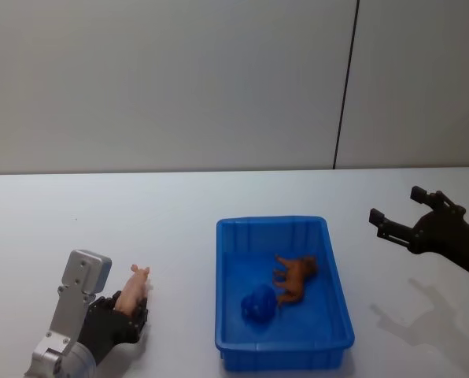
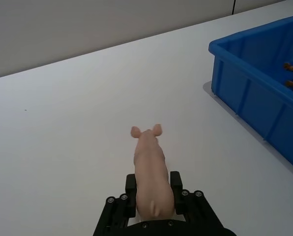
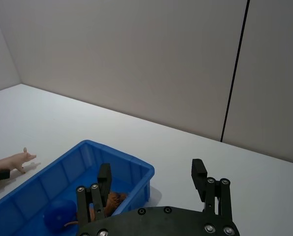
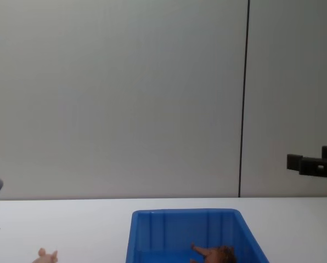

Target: Pick up the two dolls from the table and place them into the box.

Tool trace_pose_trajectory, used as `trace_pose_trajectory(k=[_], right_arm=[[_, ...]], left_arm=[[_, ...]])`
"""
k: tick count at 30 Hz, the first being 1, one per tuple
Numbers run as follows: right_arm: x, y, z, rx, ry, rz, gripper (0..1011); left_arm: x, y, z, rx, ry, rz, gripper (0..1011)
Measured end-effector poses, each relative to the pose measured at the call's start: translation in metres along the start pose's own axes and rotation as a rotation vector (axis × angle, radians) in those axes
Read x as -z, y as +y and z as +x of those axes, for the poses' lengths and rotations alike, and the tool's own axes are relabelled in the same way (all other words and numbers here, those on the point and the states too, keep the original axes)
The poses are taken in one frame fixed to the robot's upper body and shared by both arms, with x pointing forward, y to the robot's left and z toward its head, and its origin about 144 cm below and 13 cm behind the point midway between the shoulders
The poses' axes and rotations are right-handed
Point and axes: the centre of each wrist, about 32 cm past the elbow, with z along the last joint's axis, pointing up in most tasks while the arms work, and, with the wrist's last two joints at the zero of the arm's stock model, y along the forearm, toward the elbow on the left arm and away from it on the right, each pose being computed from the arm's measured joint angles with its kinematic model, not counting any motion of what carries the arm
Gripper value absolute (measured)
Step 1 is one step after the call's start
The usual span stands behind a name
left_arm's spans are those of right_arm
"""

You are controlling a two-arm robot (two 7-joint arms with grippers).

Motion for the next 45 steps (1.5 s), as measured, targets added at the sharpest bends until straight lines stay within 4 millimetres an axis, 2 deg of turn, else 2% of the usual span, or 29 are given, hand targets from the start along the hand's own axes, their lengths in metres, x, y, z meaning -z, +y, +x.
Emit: trace_pose_trajectory(k=[3,12,28,35,45], right_arm=[[0.0,0.0,0.0,0.0,0.0,0.0,1001],[0.0,0.0,0.0,0.0,0.0,0.0,1001],[0.0,0.0,0.0,0.0,0.0,0.0,1001],[0.0,0.0,0.0,0.0,0.0,0.0,1001],[0.0,0.0,0.0,0.0,0.0,0.0,1001]], left_arm=[[-0.001,-0.001,0.001,0.0,-0.005,0.001,400],[-0.009,-0.002,0.003,0.0,-0.03,-0.021,395],[-0.057,0.0,0.004,0.03,-0.117,-0.192,395],[-0.08,-0.009,-0.006,0.094,-0.15,-0.259,394],[-0.093,-0.027,-0.027,0.186,-0.163,-0.289,395]])
